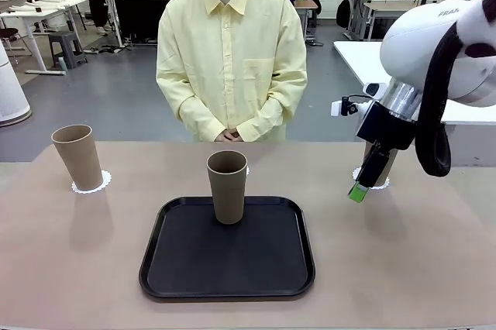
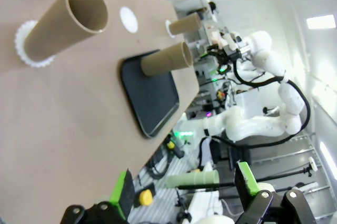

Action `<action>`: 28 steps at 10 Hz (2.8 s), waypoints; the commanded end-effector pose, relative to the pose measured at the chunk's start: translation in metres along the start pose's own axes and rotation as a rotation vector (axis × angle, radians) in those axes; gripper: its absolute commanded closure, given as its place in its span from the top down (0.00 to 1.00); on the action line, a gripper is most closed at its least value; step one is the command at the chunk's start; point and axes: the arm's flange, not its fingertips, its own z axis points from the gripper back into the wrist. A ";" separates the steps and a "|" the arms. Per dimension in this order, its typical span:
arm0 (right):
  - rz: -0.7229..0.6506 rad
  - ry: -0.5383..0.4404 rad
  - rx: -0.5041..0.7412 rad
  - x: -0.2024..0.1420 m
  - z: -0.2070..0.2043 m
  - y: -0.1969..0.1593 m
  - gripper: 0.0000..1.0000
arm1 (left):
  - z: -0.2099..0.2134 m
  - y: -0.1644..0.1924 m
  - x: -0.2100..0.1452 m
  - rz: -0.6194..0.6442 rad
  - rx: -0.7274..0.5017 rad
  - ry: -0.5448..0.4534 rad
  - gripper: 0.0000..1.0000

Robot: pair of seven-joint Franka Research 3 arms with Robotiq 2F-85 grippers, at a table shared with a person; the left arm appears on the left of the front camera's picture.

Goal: Place coasters on the table and set cups on them.
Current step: Take one Reusable plastic cup from the Flat Tray and place it on a coaster set by the human.

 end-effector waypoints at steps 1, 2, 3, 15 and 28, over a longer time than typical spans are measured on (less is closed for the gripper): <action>0.012 -0.016 0.059 -0.008 0.005 -0.001 1.00 | 0.002 -0.002 0.000 0.007 -0.001 -0.004 1.00; 0.000 0.000 0.000 0.000 0.000 0.000 1.00 | 0.002 -0.002 0.000 0.007 -0.001 -0.004 1.00; 0.000 0.000 0.000 0.000 0.000 0.000 1.00 | 0.002 -0.002 0.000 0.007 -0.001 -0.004 1.00; 0.367 -0.295 0.013 0.070 -0.053 -0.001 1.00 | 0.002 -0.002 0.000 0.007 -0.001 -0.004 1.00; 0.572 -0.572 0.053 0.075 -0.099 -0.025 1.00 | 0.002 -0.002 0.000 0.007 -0.001 -0.004 1.00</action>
